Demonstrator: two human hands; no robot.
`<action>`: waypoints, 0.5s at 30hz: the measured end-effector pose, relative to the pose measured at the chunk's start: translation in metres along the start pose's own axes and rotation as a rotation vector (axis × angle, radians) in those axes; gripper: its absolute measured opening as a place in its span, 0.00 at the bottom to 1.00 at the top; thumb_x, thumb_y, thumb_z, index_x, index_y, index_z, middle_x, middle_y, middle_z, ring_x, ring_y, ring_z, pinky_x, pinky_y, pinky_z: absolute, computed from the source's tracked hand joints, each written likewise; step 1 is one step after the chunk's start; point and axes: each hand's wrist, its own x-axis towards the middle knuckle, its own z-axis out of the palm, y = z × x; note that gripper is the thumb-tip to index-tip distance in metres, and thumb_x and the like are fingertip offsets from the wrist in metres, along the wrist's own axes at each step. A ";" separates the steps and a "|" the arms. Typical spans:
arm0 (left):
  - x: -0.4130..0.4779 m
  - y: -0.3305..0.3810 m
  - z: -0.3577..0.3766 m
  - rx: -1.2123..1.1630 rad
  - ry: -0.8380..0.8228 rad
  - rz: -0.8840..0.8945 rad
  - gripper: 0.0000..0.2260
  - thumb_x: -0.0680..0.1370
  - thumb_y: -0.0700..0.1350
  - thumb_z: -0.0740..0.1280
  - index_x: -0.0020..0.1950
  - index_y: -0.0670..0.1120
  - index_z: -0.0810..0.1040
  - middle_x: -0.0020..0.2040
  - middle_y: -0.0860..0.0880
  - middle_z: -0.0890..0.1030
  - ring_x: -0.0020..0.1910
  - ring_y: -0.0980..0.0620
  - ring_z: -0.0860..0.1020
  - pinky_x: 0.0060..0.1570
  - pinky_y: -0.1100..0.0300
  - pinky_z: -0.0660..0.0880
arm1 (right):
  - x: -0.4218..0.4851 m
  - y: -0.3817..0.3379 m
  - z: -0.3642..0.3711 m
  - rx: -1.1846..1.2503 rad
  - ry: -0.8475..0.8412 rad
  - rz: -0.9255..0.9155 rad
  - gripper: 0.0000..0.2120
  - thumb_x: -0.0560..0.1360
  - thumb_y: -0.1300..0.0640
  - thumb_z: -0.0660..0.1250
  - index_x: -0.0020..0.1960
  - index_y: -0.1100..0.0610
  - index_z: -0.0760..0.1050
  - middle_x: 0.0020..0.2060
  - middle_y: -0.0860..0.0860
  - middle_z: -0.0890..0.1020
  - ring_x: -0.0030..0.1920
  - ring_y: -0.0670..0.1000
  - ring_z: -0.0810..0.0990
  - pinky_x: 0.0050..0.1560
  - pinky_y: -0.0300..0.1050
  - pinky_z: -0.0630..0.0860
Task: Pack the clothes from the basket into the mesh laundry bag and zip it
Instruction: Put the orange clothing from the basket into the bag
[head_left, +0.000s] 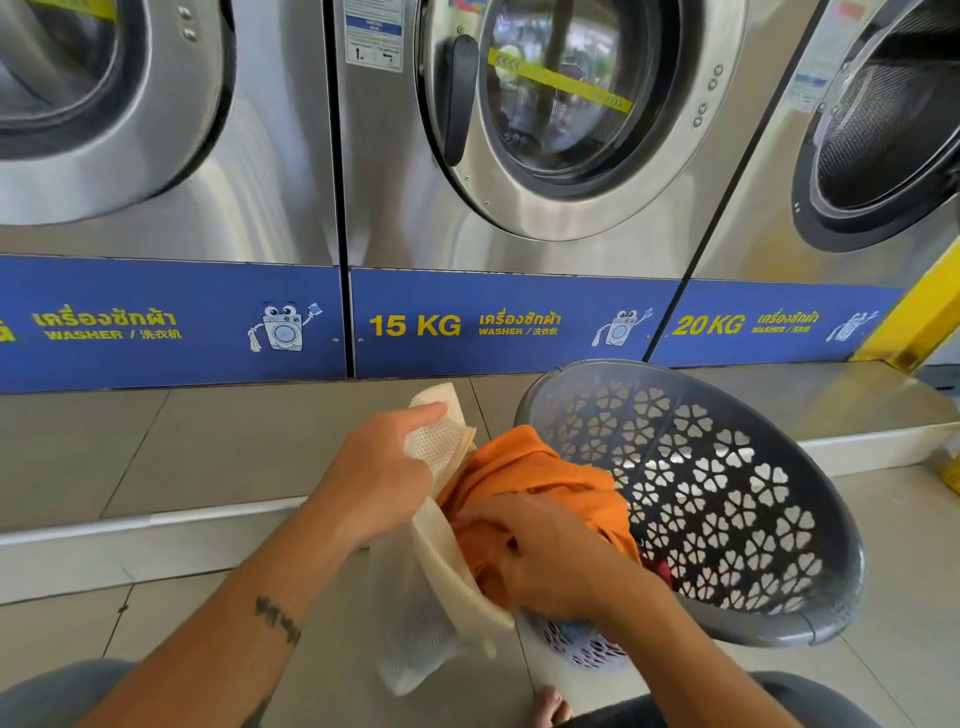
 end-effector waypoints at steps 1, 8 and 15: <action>-0.001 -0.001 0.001 0.005 -0.006 0.001 0.35 0.72 0.31 0.60 0.74 0.59 0.69 0.75 0.50 0.68 0.71 0.45 0.69 0.67 0.48 0.71 | 0.000 0.002 -0.004 0.019 0.074 0.010 0.19 0.72 0.60 0.66 0.60 0.46 0.81 0.55 0.41 0.83 0.54 0.42 0.79 0.57 0.42 0.77; -0.001 0.000 0.006 0.023 -0.025 0.017 0.33 0.73 0.32 0.62 0.74 0.57 0.68 0.76 0.49 0.67 0.68 0.43 0.71 0.63 0.49 0.74 | 0.000 0.048 -0.030 -0.026 0.300 0.474 0.36 0.65 0.47 0.67 0.73 0.39 0.64 0.69 0.54 0.68 0.68 0.60 0.68 0.67 0.61 0.71; -0.003 0.000 0.008 0.043 -0.032 0.009 0.32 0.73 0.34 0.62 0.74 0.58 0.68 0.75 0.49 0.68 0.66 0.43 0.74 0.62 0.46 0.75 | 0.001 0.064 -0.019 0.418 0.250 0.584 0.10 0.64 0.55 0.72 0.45 0.51 0.77 0.40 0.53 0.83 0.42 0.52 0.81 0.48 0.58 0.79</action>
